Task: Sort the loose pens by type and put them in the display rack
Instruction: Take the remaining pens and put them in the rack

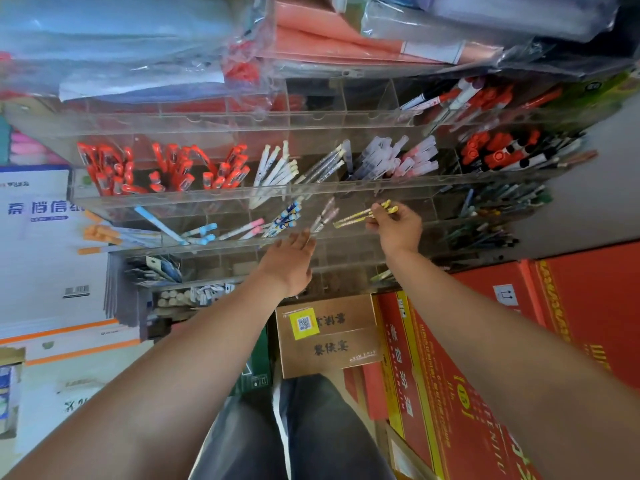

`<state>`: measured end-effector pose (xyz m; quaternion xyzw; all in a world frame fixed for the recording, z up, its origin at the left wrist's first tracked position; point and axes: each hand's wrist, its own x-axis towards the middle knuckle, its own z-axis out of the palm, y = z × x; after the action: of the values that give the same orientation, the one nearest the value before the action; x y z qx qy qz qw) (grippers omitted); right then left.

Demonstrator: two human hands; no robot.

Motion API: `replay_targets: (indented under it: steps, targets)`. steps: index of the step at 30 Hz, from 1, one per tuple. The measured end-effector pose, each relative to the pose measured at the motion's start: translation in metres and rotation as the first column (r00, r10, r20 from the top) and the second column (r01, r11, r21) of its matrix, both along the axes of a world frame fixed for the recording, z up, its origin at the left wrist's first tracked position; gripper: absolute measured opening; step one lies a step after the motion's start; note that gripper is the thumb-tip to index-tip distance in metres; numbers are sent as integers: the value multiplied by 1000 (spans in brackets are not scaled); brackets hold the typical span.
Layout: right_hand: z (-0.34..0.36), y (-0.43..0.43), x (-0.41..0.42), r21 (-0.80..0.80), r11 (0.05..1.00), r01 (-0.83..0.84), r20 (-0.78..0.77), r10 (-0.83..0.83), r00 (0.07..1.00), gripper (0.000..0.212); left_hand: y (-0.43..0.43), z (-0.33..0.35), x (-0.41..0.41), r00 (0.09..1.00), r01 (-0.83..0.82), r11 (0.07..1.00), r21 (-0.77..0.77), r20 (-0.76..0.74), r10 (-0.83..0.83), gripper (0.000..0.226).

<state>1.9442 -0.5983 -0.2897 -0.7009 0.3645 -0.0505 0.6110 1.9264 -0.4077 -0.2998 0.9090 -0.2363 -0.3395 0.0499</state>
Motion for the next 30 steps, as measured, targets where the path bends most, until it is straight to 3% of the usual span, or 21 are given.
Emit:
replay_targets:
  steps: [4,10,15,18,24,30]
  targets:
    - [-17,8,-2,94,993,-65,-122,76,990,19,2,0,-1,1000,-29,1000,-12,0,29,66]
    - [-18,5,-1,65,990,-127,-178,137,974,23,2,-3,-2,998,-62,997,-34,12,63,66]
    - [-10,-3,-4,-316,919,-234,-158,192,969,26,2,4,-5,996,-79,995,-61,43,81,62]
    - [5,0,-9,-389,858,-337,-101,324,941,19,5,16,-11,985,-136,986,-95,93,145,52]
    - [23,52,-24,-337,728,-597,-84,608,789,11,46,47,-36,934,-277,947,-165,187,305,25]
    - [24,150,-53,-355,443,-823,-191,828,528,14,146,59,-84,856,-444,877,-183,202,476,12]
